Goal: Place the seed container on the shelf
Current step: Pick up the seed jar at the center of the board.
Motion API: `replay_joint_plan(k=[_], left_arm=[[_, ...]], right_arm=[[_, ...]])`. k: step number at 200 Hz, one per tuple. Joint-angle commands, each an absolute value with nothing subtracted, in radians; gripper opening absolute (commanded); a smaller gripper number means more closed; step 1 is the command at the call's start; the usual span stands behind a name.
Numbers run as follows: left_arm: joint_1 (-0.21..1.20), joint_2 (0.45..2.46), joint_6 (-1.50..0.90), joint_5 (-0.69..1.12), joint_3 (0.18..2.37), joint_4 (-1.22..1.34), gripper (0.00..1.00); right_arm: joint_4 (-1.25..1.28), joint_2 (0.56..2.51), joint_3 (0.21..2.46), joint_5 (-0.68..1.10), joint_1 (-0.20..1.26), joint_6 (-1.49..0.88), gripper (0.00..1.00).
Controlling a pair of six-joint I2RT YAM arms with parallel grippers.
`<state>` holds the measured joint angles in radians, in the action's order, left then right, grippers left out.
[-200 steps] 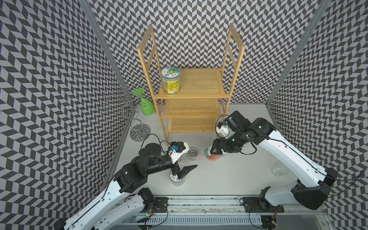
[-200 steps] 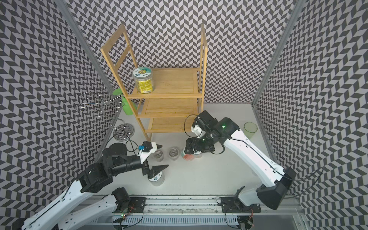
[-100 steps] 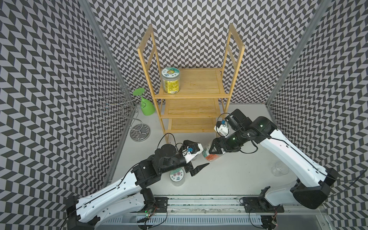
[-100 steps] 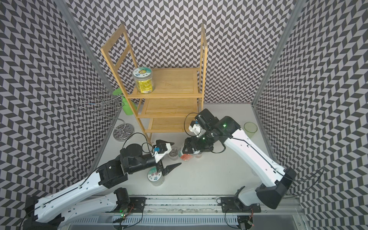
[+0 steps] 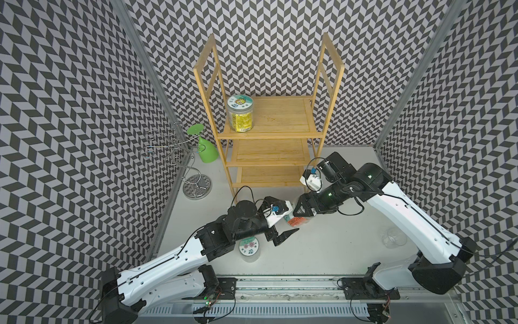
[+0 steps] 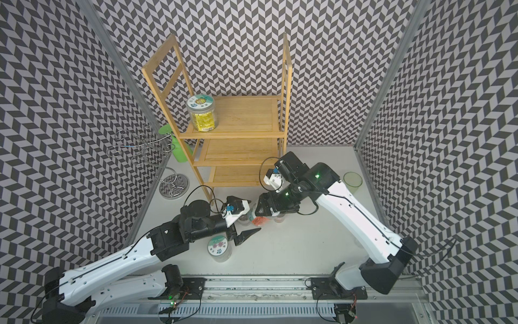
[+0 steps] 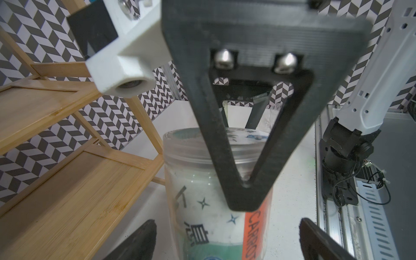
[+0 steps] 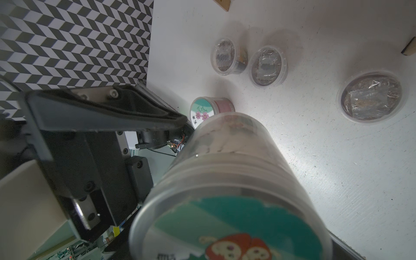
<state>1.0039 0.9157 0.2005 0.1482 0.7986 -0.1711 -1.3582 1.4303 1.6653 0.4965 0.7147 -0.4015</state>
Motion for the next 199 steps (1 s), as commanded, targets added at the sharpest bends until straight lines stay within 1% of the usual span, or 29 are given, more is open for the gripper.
replay_joint_plan(k=[1, 199], left_arm=[[1.009, 0.933, 0.197, 0.134, 0.810, -0.135, 1.00], [1.009, 1.017, 0.225, 0.151, 0.850, -0.132, 1.00]], right_arm=[[-1.324, 1.422, 1.695, 0.526, 0.713, -0.384, 0.70], [-1.319, 1.448, 1.709, 0.533, 0.779, -0.383, 0.70]])
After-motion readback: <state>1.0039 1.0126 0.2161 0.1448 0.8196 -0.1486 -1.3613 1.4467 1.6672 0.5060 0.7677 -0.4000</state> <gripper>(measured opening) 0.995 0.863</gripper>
